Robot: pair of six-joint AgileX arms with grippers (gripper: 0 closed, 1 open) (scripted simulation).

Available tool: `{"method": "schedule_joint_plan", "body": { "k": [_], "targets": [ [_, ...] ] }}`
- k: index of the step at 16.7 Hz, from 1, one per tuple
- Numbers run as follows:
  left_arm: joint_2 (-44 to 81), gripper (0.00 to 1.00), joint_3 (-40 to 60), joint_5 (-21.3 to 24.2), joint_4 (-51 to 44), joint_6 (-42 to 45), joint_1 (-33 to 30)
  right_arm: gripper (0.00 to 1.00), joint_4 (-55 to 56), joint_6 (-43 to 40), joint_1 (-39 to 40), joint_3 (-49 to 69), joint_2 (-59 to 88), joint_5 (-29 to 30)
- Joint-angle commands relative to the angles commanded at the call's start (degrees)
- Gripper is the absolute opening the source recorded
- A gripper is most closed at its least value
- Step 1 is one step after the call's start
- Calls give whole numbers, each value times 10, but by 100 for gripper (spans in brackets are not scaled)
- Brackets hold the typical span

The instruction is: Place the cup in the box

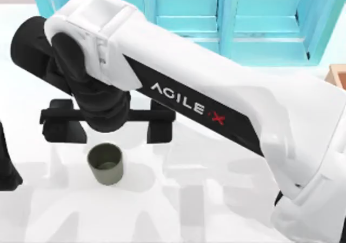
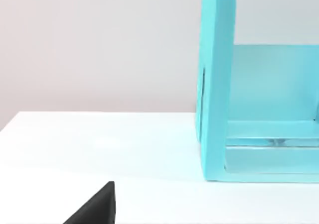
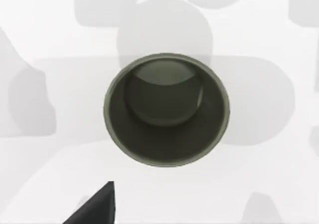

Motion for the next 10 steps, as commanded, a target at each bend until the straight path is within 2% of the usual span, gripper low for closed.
{"method": "schedule_joint_plan", "body": {
  "k": [4, 10],
  "targets": [
    [0, 100, 0, 0, 0, 0, 0, 100, 23, -4, -5, -24, -3, -1],
    [0, 100, 0, 0, 0, 0, 0, 100, 185, -16, -15, -192, -9, -2]
  ]
}}
